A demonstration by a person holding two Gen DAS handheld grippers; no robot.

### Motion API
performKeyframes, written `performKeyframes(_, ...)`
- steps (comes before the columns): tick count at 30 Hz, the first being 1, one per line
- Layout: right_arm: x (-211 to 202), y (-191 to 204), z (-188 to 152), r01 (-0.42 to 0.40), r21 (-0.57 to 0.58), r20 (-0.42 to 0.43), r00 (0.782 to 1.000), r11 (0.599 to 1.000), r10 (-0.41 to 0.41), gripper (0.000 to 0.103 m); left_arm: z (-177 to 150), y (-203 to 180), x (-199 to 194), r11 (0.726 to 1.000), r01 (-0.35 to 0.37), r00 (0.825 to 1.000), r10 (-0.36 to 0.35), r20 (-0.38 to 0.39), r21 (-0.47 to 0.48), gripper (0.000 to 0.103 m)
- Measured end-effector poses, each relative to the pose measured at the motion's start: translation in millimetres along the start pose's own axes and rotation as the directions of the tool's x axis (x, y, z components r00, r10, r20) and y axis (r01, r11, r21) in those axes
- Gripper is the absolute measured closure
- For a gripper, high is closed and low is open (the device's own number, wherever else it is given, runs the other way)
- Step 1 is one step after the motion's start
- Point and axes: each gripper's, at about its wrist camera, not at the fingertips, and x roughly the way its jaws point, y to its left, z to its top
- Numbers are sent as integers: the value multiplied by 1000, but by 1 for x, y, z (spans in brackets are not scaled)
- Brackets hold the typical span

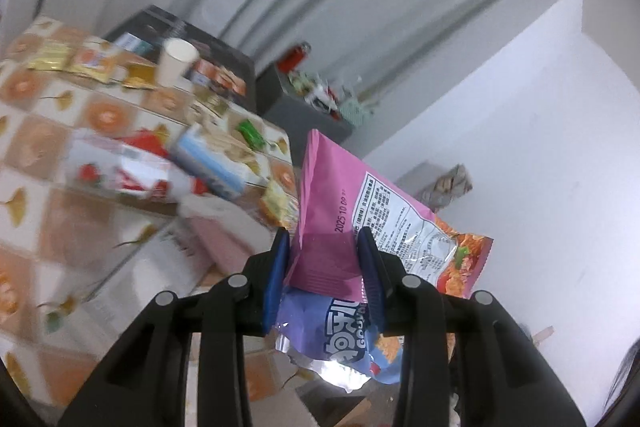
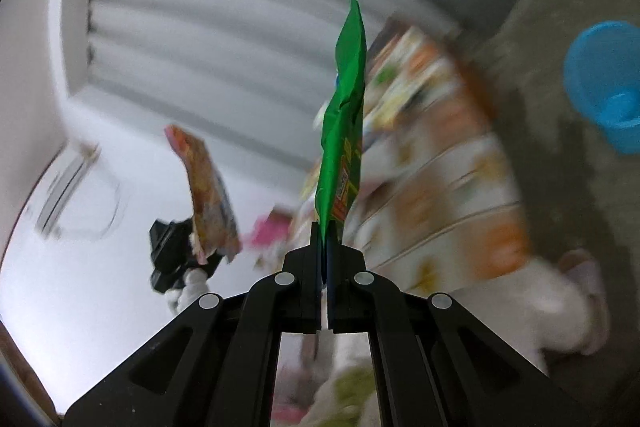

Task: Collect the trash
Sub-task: 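Lift both chip bags and carry them over the blue wastebasket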

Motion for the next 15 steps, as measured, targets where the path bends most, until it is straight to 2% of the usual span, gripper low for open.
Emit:
performKeyframes(2,-26,-15,9,42,17,75,996,999,-43,103,6,-12,25,1000,-22,999,22,-23,23,69)
performKeyframes(5,-60,-35,26,94,44,184,978,995,-100,103,7,-29,54,996,-58,997,61,-53,66,69)
performKeyframes(8,-73,-51,36,153,66,233,959,986,-165,103,5,-50,94,981,-121,987,135,-87,151,69)
performKeyframes(10,-77,-65,44,223,89,258,936,971,-239,103,1,-70,130,961,-159,977,187,-107,228,69)
performKeyframes(13,-80,-84,53,323,115,282,896,939,-343,103,-8,-98,184,915,-199,960,254,-118,350,69)
performKeyframes(15,-79,-98,60,393,132,290,863,910,-414,103,-18,-122,230,861,-221,946,303,-114,457,69)
